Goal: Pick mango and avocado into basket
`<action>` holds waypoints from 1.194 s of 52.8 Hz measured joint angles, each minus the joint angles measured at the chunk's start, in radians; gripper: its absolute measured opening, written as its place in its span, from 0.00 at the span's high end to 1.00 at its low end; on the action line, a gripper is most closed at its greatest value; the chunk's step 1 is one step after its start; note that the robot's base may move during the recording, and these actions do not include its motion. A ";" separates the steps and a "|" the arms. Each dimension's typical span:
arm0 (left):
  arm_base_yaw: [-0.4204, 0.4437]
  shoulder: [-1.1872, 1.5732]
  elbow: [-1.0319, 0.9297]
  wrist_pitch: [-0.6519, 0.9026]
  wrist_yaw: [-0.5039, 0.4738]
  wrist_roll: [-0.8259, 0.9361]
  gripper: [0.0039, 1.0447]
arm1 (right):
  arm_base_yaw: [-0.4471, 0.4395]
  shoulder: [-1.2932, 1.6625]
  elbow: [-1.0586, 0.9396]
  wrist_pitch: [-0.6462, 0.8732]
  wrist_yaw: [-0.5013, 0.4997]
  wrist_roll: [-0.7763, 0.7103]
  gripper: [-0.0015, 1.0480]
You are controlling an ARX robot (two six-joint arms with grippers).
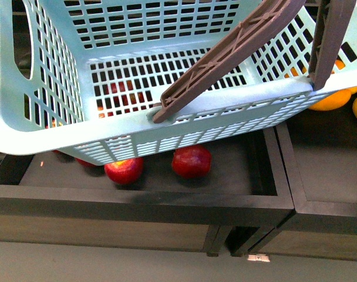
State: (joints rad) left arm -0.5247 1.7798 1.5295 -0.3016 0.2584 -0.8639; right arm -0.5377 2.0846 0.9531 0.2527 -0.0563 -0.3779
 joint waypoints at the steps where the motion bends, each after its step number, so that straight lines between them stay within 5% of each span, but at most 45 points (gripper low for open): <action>1: 0.000 0.000 0.000 0.000 0.000 0.000 0.85 | 0.005 0.017 0.018 -0.014 0.002 -0.007 0.08; 28: 0.000 0.000 0.000 0.000 0.000 0.000 0.85 | 0.124 0.333 0.446 -0.196 0.077 -0.117 0.08; 63: 0.000 0.000 0.000 0.000 0.001 0.000 0.85 | 0.191 0.751 1.138 -0.462 0.114 -0.058 0.08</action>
State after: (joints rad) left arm -0.5247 1.7798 1.5295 -0.3016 0.2596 -0.8639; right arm -0.3470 2.8353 2.0914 -0.2089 0.0574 -0.4358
